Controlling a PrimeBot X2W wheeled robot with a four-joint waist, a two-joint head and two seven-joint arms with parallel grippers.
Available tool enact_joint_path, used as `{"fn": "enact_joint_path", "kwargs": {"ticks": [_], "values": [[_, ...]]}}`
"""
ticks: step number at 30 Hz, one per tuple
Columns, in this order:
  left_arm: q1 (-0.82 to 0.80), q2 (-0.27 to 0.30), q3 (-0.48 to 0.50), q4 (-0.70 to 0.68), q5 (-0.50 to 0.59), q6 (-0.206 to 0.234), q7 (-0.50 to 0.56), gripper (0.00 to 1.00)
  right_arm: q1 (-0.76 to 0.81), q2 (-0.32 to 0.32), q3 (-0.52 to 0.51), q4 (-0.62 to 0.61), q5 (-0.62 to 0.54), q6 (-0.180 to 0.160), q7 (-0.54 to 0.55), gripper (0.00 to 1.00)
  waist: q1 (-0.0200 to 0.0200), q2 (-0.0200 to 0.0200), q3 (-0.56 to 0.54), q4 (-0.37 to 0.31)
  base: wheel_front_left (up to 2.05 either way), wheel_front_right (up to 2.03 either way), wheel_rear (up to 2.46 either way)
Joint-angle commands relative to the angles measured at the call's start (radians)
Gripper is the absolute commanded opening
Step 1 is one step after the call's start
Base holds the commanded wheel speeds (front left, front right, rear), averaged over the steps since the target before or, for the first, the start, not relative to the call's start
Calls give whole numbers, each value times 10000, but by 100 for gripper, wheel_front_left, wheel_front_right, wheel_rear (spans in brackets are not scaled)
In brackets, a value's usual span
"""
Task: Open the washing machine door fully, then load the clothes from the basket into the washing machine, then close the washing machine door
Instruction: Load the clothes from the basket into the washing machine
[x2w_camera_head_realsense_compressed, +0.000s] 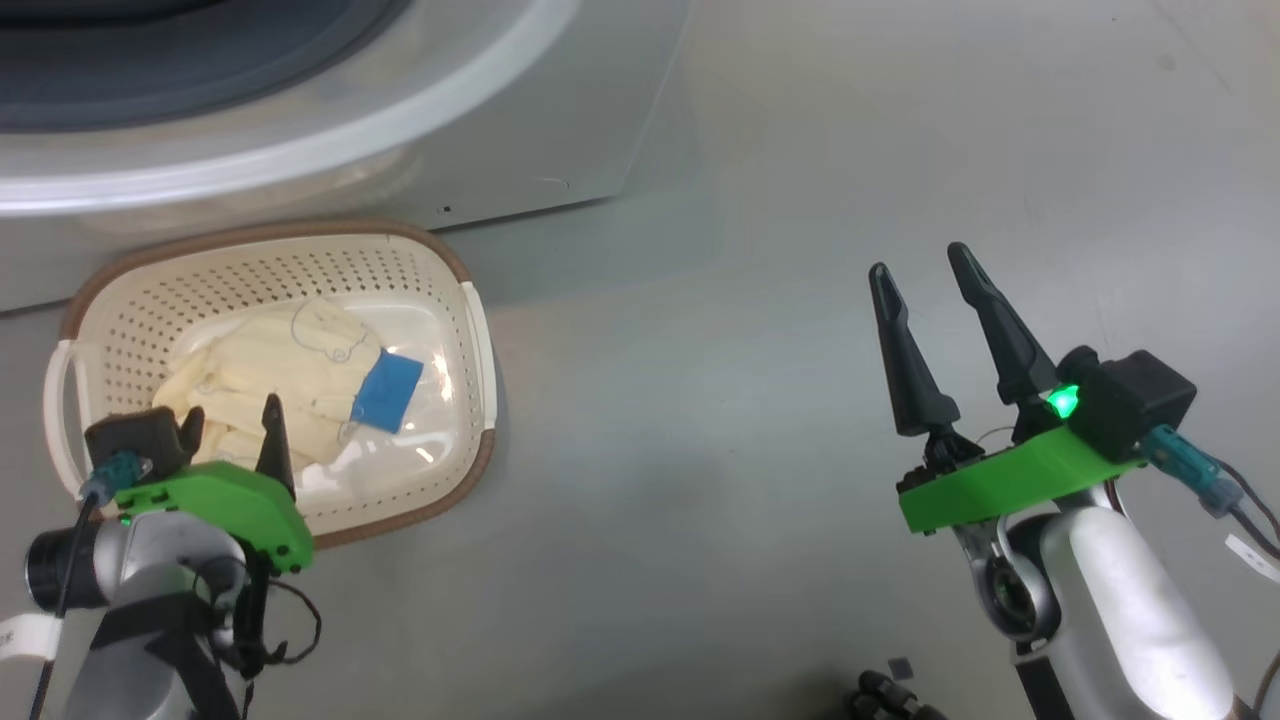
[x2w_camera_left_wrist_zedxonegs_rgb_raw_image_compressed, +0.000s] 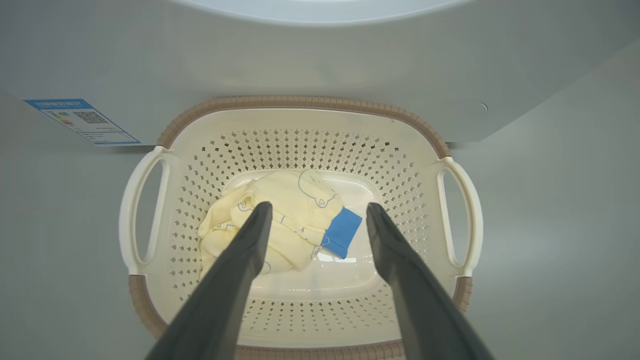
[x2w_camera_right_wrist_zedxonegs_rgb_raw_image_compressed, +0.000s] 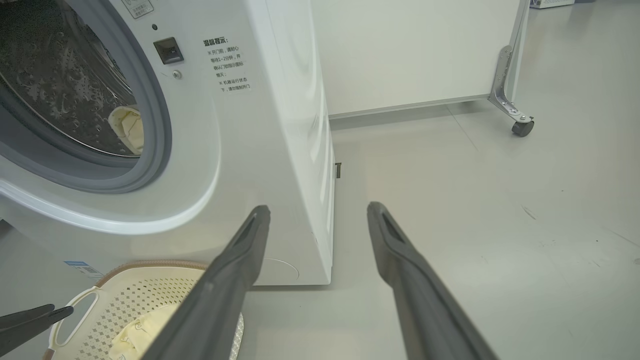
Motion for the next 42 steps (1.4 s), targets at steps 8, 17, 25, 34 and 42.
{"fn": "enact_joint_path", "kwargs": {"ticks": [8,17,25,34,42], "values": [[-1618,505,287,1087,-131,312,796,100,-709,-98,360,-403,69,35,-65,100,-3,0,1281,-120,0,0,0],[-3107,603,572,2666,-545,671,1618,100,-1169,-98,503,-491,66,35,-65,100,-3,0,2205,-133,0,0,0],[-4053,625,710,3669,-818,861,1735,100,-1480,-98,578,-569,79,35,-65,100,-3,0,2935,-255,0,0,0],[-4880,900,602,4478,-845,880,1589,100,-1706,-98,596,-723,119,35,-65,100,-3,0,3660,-417,0,0,0],[-5363,1107,541,4826,-865,945,1493,100,-1755,-98,668,-811,273,35,-65,100,-3,0,4111,-599,0,0,0]]}}
